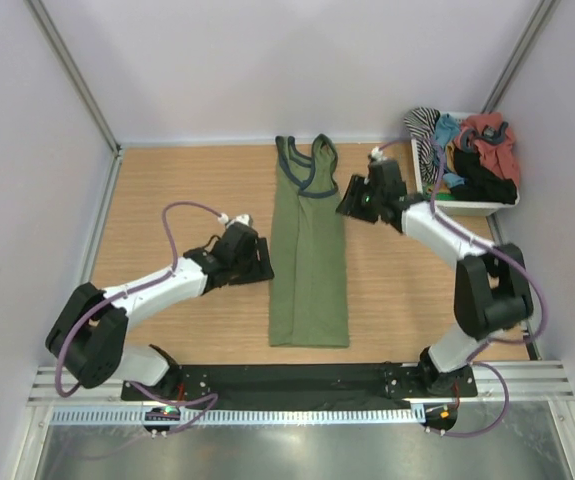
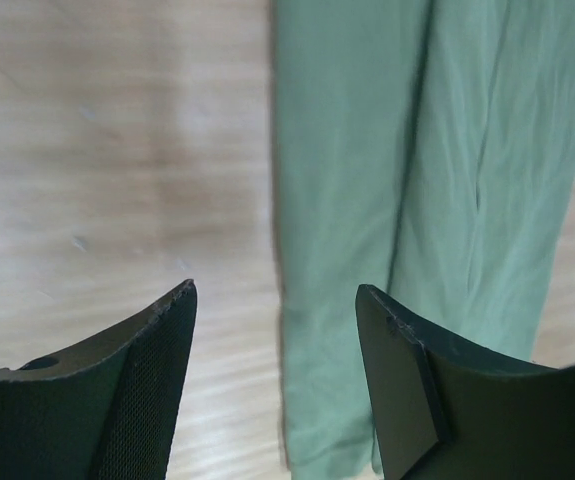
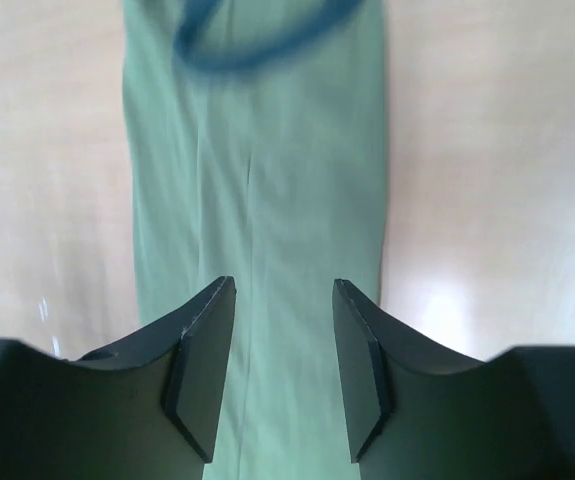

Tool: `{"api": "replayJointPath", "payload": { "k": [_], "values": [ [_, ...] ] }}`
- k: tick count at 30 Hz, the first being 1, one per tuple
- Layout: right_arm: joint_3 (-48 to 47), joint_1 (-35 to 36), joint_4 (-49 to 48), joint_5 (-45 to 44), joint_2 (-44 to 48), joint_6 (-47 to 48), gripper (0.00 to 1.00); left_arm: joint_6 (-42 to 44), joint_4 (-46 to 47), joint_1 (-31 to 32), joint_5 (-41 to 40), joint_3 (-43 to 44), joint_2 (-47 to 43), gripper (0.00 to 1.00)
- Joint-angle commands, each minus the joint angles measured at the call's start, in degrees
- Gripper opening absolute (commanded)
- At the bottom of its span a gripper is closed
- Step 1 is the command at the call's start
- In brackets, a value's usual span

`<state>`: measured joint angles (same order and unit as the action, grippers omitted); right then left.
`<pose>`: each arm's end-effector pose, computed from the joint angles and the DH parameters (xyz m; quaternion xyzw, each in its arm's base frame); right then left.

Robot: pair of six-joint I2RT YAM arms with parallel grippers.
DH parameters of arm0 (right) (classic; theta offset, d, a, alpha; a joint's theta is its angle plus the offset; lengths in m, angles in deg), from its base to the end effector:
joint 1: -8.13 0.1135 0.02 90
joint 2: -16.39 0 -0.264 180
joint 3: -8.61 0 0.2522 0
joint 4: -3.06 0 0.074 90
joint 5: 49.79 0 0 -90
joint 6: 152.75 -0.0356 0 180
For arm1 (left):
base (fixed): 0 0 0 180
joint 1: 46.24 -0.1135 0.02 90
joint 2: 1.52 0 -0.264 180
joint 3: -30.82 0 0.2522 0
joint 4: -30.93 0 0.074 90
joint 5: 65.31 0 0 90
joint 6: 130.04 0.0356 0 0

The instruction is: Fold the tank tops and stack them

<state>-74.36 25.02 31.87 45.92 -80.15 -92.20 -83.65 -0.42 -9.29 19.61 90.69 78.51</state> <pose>0.3588 0.1126 0.2429 0.0800 0.9105 0.2005 0.3528 0.2250 -0.1653 0.2009 -0.0694 0.9407 -0.1810 0.2783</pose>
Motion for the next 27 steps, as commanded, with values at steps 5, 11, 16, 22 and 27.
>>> {"api": "replayJointPath", "payload": {
  "k": [5,11,16,22,27],
  "values": [
    [21.4,10.1,6.2,-2.4,18.4,0.6,0.54,-7.5,-0.4,11.4,-2.0,-7.2,-3.4,0.65],
    [31.9,18.2,10.5,-1.9,28.8,-3.8,0.53,-11.3,-1.1,18.1,-2.7,-9.5,-5.1,0.62],
    [37.2,23.6,11.4,-1.7,33.2,-9.4,0.52,-14.6,-3.5,21.1,-0.4,-10.6,-6.8,0.61],
    [39.2,27.2,11.2,0.3,33.9,-13.3,0.52,-17.2,-3.6,22.0,1.6,-13.8,-10.1,0.58],
    [41.3,30.5,12.8,0.3,35.9,-16.5,0.52,-18.4,-3.6,23.4,2.1,-14.5,-9.0,0.55]
  ]
}}
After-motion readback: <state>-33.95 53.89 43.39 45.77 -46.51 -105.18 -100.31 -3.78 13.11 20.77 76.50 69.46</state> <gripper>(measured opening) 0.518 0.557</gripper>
